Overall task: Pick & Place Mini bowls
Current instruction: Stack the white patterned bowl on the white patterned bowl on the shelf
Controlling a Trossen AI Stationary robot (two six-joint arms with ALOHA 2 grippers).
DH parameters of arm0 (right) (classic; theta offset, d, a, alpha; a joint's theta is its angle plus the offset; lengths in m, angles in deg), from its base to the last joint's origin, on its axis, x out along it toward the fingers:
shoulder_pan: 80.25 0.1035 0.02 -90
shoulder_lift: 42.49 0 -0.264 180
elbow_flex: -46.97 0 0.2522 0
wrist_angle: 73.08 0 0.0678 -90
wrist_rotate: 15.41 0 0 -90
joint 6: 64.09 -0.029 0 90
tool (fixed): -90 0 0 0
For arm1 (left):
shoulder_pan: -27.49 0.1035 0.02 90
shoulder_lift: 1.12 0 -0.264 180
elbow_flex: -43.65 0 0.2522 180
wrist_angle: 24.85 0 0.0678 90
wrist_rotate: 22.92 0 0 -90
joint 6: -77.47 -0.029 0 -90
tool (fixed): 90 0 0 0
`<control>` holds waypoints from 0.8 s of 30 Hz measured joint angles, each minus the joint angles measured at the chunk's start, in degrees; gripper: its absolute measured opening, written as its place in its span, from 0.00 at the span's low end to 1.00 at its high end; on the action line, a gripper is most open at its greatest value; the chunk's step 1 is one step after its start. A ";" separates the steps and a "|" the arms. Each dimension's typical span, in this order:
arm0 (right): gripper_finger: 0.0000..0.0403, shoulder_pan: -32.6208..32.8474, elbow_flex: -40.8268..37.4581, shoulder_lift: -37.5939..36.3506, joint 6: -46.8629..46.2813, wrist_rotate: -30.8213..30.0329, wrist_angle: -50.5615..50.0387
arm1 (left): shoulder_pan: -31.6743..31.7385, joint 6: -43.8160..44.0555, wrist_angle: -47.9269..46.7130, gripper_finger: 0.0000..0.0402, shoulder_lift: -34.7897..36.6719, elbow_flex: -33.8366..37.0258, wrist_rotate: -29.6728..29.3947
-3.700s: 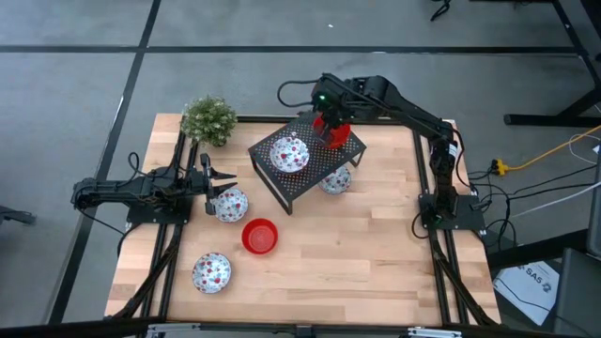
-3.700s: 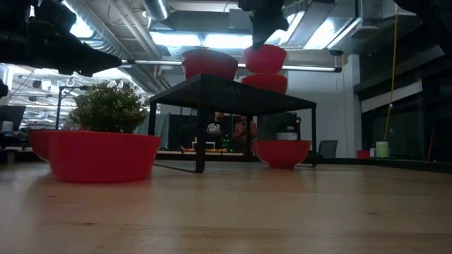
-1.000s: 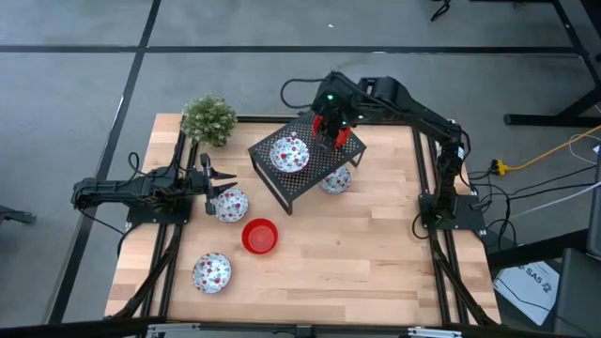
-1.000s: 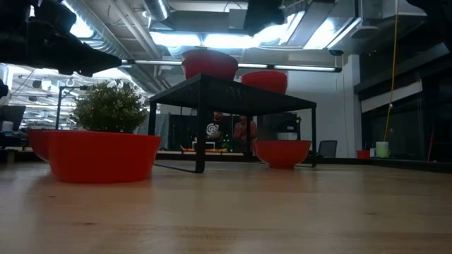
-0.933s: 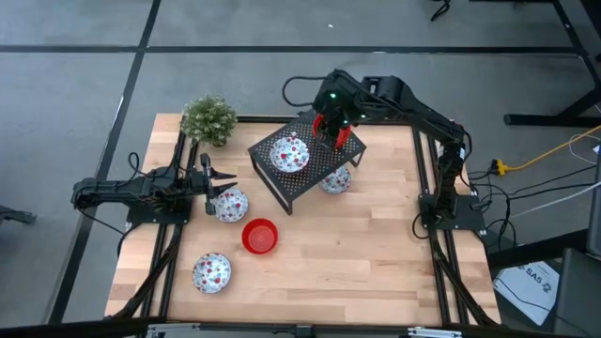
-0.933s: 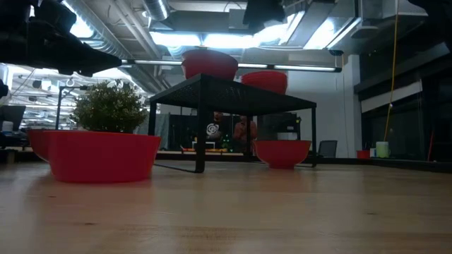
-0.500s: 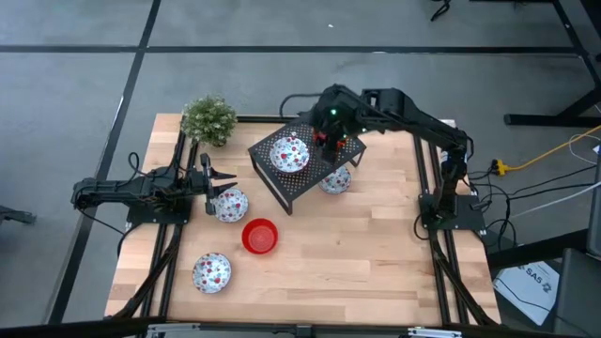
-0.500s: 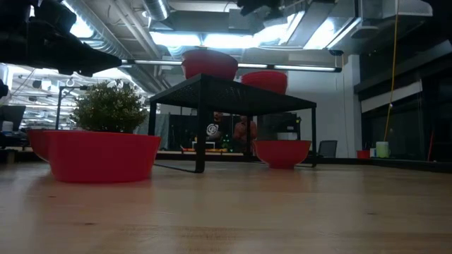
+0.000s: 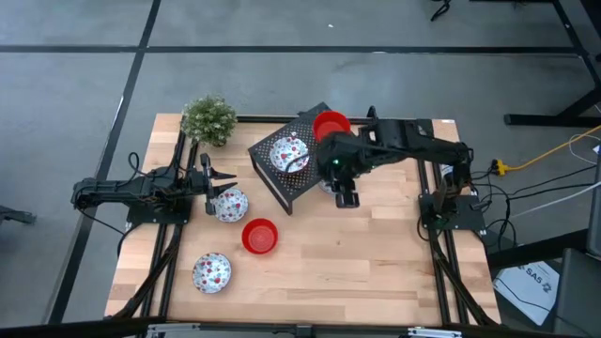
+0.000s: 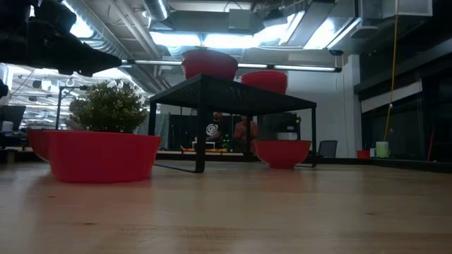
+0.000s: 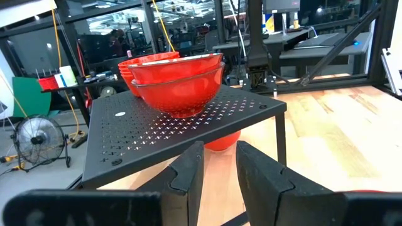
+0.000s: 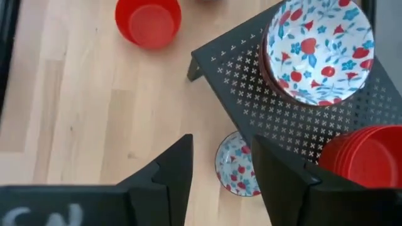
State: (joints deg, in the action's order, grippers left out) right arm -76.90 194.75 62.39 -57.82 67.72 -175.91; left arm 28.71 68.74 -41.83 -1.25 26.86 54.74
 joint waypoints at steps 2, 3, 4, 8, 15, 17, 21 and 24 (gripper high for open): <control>0.40 1.14 -0.85 -0.01 -0.72 -2.17 -0.34 | 0.01 0.00 0.00 0.22 0.00 0.00 0.00; 0.40 1.68 -1.53 -0.16 -1.11 -3.07 -0.46 | 0.02 0.00 0.02 0.22 0.01 0.00 0.00; 0.40 2.16 -2.51 -0.32 -1.45 -3.75 -0.45 | 0.00 0.00 0.00 0.22 0.01 0.00 0.00; 0.40 4.04 -9.05 -2.18 -3.17 -6.62 0.16 | 0.02 0.00 0.00 0.22 0.01 0.01 0.00; 0.40 6.64 -30.52 -10.26 -6.50 -12.15 11.08 | 0.00 0.00 0.00 0.22 0.01 0.00 0.00; 0.40 6.93 -37.64 -13.21 -7.23 -13.32 17.02 | 0.00 0.00 0.01 0.22 -0.01 0.00 0.00; 0.40 7.04 -49.96 -17.62 -7.56 -15.04 27.84 | 0.00 0.00 0.01 0.22 -0.01 0.02 0.00; 0.40 7.04 -56.31 -18.75 -7.52 -15.09 33.14 | 0.00 0.00 0.02 0.22 0.01 0.02 0.00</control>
State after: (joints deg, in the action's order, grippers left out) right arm -69.85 138.43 43.64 -65.35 52.64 -142.76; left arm 28.71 68.74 -41.81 -1.24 26.88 54.74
